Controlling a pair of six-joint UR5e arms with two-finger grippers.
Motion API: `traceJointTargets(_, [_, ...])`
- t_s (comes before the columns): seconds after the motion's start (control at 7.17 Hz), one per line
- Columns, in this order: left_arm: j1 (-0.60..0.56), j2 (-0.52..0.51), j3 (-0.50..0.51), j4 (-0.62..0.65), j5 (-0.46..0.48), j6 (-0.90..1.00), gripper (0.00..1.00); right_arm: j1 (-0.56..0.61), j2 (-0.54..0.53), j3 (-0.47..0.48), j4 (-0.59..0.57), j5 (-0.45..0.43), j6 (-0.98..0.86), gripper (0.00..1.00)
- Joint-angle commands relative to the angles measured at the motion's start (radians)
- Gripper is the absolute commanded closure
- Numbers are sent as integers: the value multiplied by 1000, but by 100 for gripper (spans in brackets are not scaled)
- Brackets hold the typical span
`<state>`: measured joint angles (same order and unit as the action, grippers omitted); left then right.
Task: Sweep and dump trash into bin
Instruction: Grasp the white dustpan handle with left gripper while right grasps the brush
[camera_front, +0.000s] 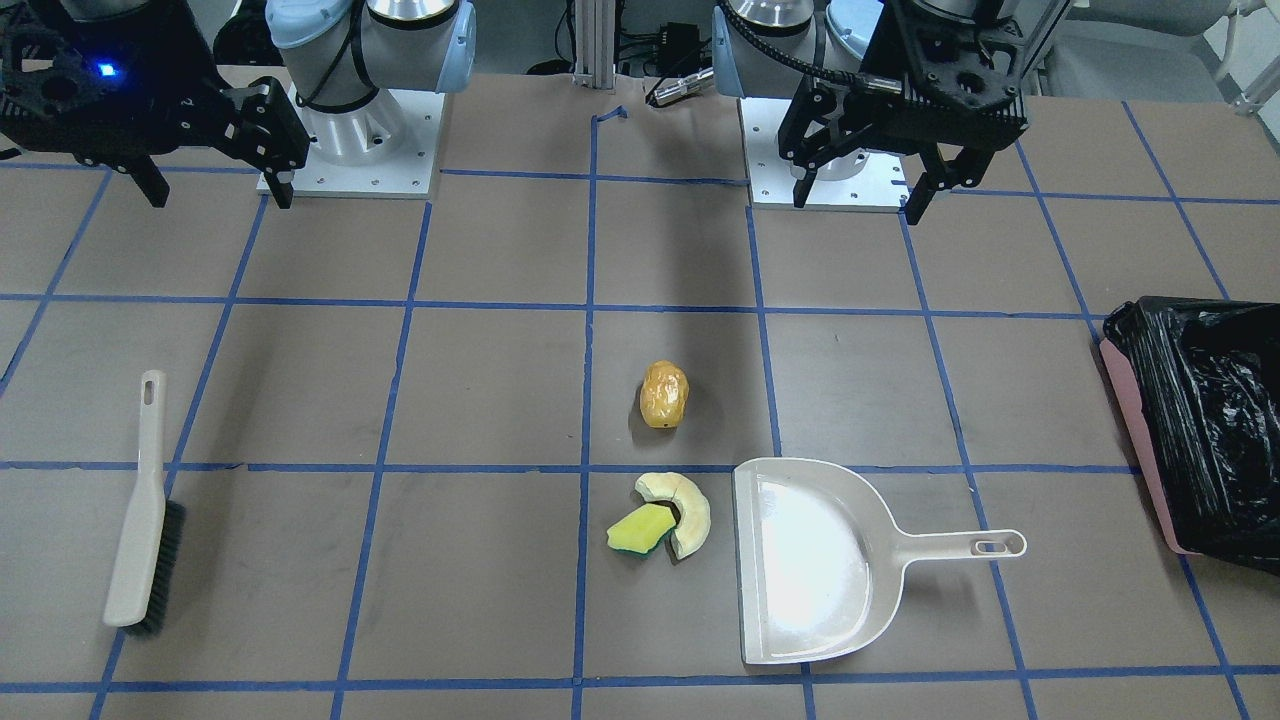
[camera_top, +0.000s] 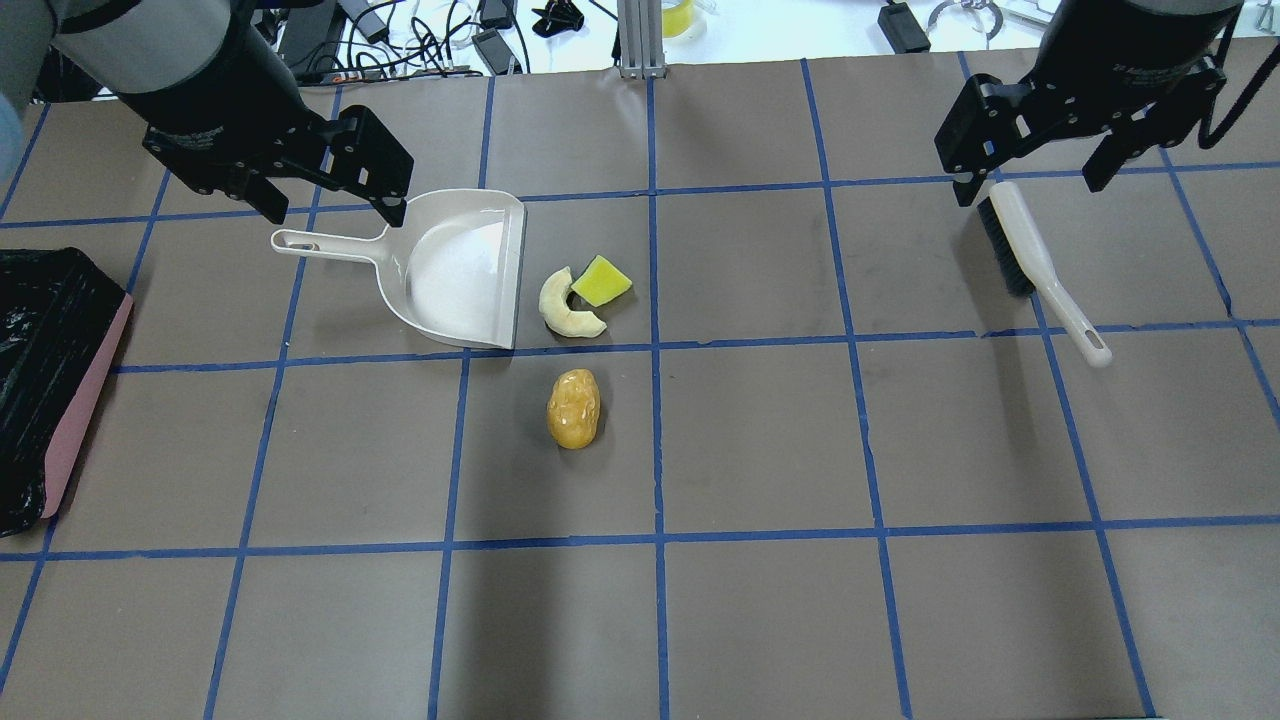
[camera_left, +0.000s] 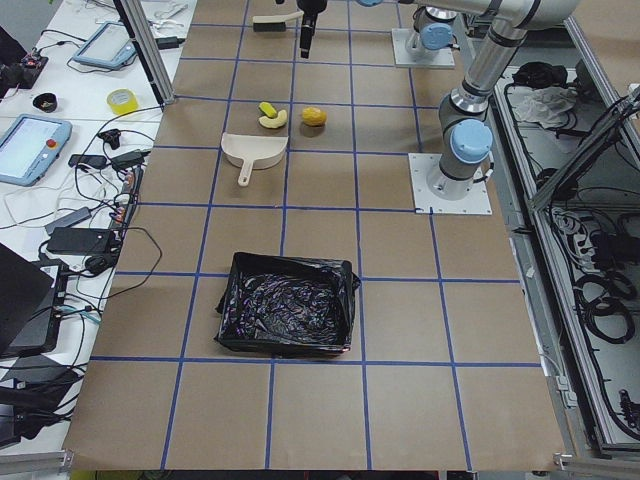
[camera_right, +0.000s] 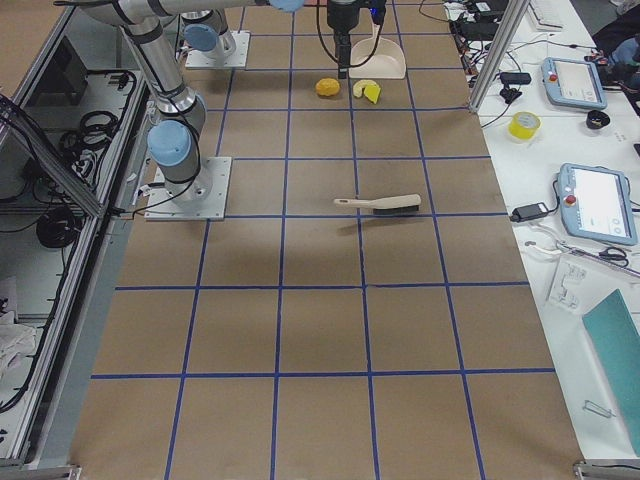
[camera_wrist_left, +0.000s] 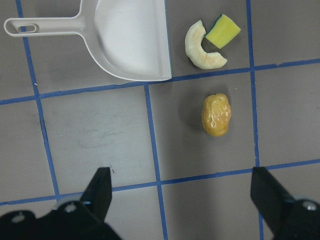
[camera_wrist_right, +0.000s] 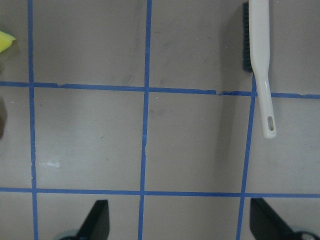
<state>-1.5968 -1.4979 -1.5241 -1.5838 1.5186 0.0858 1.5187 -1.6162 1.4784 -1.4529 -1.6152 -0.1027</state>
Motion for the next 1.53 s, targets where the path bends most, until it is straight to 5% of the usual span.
traceJointTargets(0.0, [-3,2,-16,-2,6,-9,0,-3,-5,0,14,-6,0,0])
traceJointTargets(0.28, [58,-16,-1,2,-14,24,0,-3,1,2,3,-3,-2,0])
traceJointTargets(0.7, [240,-96,-109,31,35,670,0,-104,44,34,-9,-6,-123,0])
traceJointTargets(0.84, [289,-135,-158,129,43,853,0,-188,56,45,-35,-3,-217,0])
traceJointTargets(1.12, [302,-223,-214,323,55,1064,0,-255,108,130,-191,-11,-287,0])
traceJointTargets(1.39, [302,-303,-212,502,60,1485,2,-255,176,262,-457,-43,-295,0])
